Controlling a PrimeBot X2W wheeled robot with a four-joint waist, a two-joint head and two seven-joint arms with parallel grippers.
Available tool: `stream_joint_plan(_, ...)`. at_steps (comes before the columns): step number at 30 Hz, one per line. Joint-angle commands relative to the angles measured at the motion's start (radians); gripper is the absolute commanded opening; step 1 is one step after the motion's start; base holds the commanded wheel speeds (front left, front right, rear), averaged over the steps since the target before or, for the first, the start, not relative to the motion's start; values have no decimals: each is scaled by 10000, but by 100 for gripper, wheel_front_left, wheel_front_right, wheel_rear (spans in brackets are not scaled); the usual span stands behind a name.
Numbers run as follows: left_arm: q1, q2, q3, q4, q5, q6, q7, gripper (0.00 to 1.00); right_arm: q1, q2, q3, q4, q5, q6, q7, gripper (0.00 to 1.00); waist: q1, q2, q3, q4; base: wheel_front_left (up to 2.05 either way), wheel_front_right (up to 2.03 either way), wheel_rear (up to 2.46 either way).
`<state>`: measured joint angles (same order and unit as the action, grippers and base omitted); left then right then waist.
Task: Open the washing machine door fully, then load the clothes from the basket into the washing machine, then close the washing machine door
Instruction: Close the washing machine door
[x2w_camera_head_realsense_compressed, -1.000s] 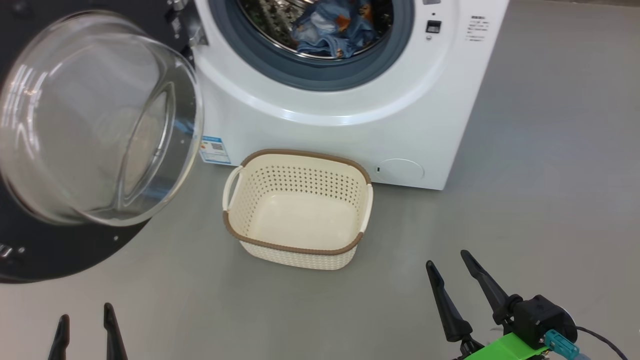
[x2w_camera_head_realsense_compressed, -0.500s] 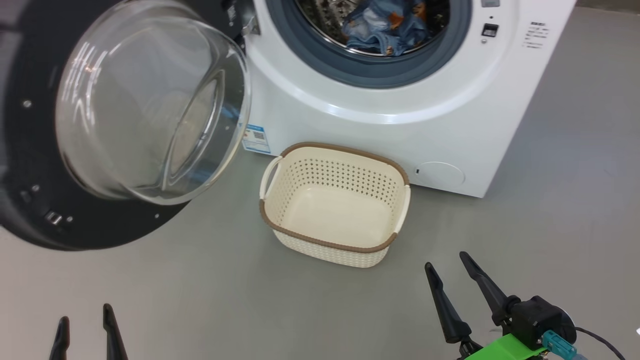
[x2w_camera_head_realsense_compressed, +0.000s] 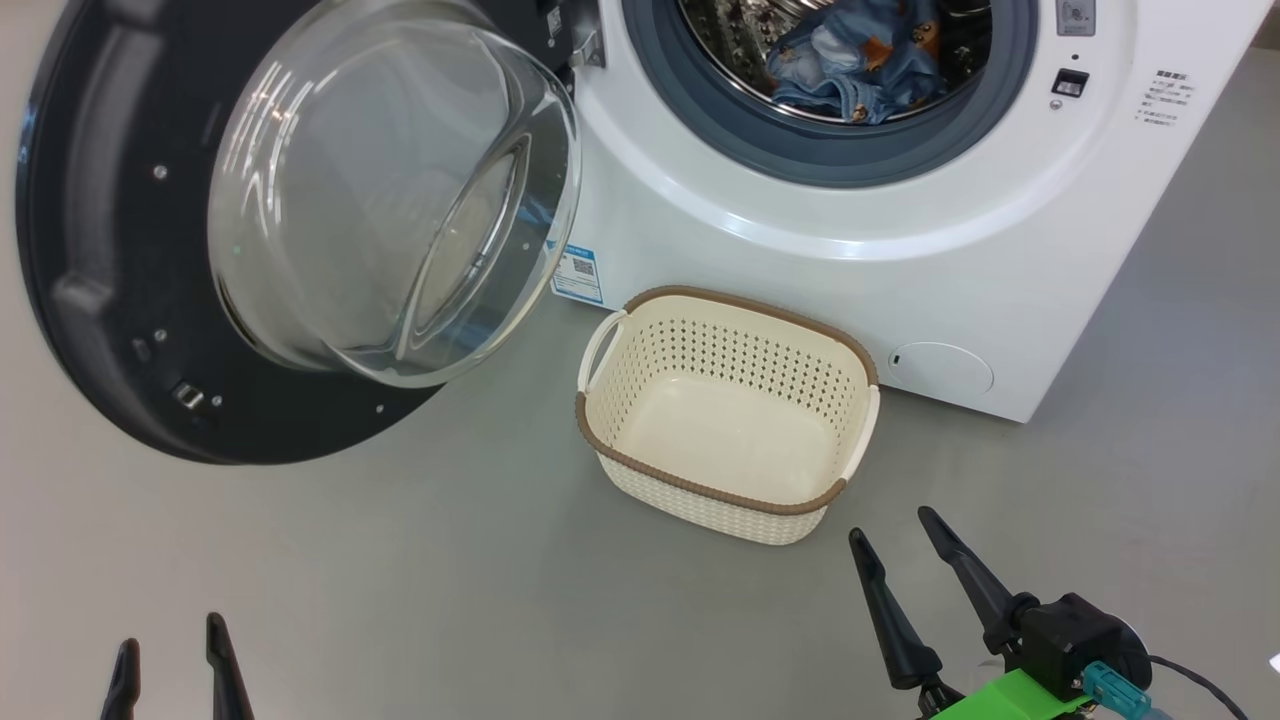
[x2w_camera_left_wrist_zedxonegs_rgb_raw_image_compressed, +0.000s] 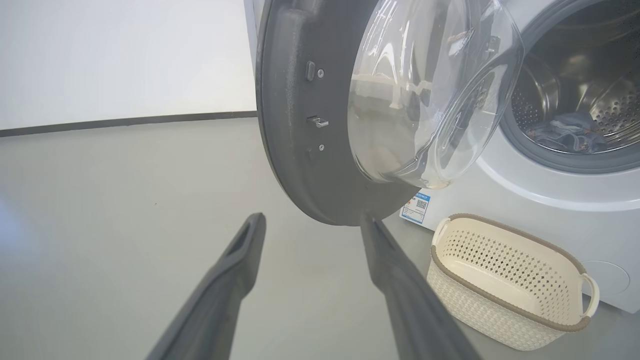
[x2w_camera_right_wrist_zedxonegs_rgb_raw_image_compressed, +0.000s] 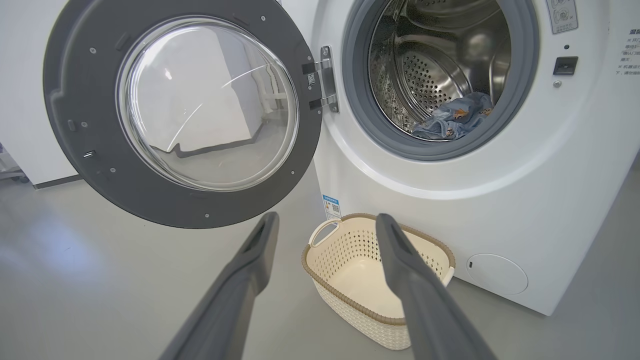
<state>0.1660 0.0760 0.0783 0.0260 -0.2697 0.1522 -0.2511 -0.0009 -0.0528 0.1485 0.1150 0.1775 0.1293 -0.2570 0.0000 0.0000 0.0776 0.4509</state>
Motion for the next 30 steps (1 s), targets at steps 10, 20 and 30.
stream_joint_plan(10,-29,-6,416,-174,96,-63,-107,100,-238,14,315,-165,-11,14,-48,100,0,0,-53,210,0,0,0)
stream_joint_plan(20,-13,-69,501,-184,97,-60,-107,100,-241,-12,358,-169,-9,14,-48,100,0,0,-49,208,0,0,0)
stream_joint_plan(30,-5,-105,583,-178,195,-138,-107,100,-217,-34,399,-145,-1,14,-48,100,0,0,-65,122,0,0,0)
